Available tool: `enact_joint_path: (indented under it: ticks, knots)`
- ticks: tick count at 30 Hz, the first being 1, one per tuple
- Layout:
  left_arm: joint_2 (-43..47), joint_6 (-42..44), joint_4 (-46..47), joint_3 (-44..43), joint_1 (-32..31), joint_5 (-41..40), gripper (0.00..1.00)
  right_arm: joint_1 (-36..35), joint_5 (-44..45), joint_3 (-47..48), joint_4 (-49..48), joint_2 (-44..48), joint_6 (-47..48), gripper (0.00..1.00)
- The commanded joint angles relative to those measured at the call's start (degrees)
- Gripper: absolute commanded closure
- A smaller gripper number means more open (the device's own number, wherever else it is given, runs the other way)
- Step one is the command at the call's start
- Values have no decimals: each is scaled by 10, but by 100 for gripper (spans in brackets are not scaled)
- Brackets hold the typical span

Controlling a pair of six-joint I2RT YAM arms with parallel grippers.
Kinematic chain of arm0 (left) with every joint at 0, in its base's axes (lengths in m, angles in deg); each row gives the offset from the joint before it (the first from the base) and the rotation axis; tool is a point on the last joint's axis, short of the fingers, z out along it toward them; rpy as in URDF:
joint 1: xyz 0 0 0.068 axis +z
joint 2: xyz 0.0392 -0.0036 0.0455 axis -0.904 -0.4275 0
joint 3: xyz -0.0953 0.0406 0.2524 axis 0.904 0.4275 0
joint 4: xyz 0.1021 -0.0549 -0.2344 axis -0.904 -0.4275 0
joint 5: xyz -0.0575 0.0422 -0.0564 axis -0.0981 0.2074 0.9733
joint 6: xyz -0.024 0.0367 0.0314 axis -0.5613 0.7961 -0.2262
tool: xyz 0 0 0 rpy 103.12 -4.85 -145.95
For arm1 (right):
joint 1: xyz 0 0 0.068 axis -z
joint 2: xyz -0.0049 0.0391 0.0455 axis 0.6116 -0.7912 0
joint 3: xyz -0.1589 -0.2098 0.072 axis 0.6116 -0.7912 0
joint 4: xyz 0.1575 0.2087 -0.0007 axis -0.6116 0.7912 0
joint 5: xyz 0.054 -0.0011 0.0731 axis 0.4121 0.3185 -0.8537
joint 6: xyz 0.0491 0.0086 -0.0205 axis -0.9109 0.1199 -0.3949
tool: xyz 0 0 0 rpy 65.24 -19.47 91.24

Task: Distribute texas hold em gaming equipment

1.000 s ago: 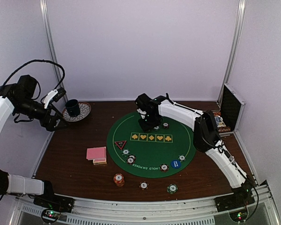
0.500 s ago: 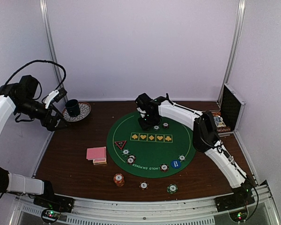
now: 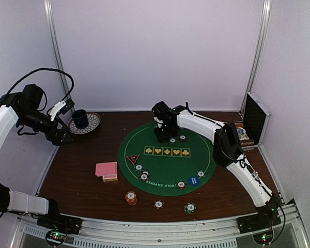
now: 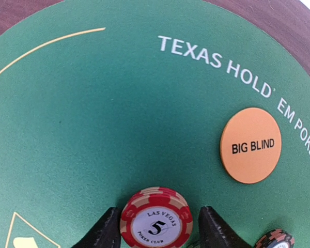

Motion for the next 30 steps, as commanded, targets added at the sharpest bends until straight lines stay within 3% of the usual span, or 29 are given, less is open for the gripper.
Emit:
enact_joint_path:
  ticks: [1,8,20,30]
  knots:
    - [6,5,18,2,-3,-2,2,7,1,12,1,-6,-7,39]
    - [10,4,18,-1,-3,-2,3,2,-8,12,1,24,-4,30]
    - [22,0,12,-10,-3,-2,2,-58,20,5,21,149,29,27]
    - [23,-6,11,-10,-3,8,2,-216,33,-224,-3,308,32,13]
